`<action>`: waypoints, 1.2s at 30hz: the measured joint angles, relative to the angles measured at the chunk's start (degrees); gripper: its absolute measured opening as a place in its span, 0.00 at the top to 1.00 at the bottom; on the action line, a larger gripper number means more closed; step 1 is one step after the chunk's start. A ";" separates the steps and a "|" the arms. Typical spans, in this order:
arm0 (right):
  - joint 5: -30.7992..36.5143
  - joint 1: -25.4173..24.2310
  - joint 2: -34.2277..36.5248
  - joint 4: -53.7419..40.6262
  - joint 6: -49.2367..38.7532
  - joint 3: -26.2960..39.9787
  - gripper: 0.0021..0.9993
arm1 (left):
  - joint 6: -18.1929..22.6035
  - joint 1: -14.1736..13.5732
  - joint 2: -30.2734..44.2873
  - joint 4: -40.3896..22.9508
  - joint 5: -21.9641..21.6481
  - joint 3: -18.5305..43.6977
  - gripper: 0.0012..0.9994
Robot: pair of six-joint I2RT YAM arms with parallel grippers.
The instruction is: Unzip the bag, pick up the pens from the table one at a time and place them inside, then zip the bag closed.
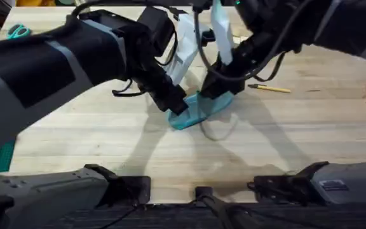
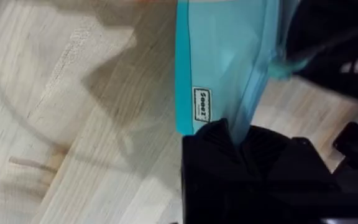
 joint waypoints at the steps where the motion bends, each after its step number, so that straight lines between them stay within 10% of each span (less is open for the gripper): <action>1: -0.14 0.54 0.16 0.38 0.33 0.00 0.97 | -0.09 0.00 0.00 -0.02 0.02 0.00 0.96; 28: -3.18 3.49 1.73 6.53 7.70 0.09 0.97 | -2.18 1.73 0.00 0.00 0.11 -0.74 0.96; 36: -3.22 1.99 -0.96 6.60 7.87 0.09 0.02 | -1.03 0.50 0.00 0.44 -0.02 -0.74 0.96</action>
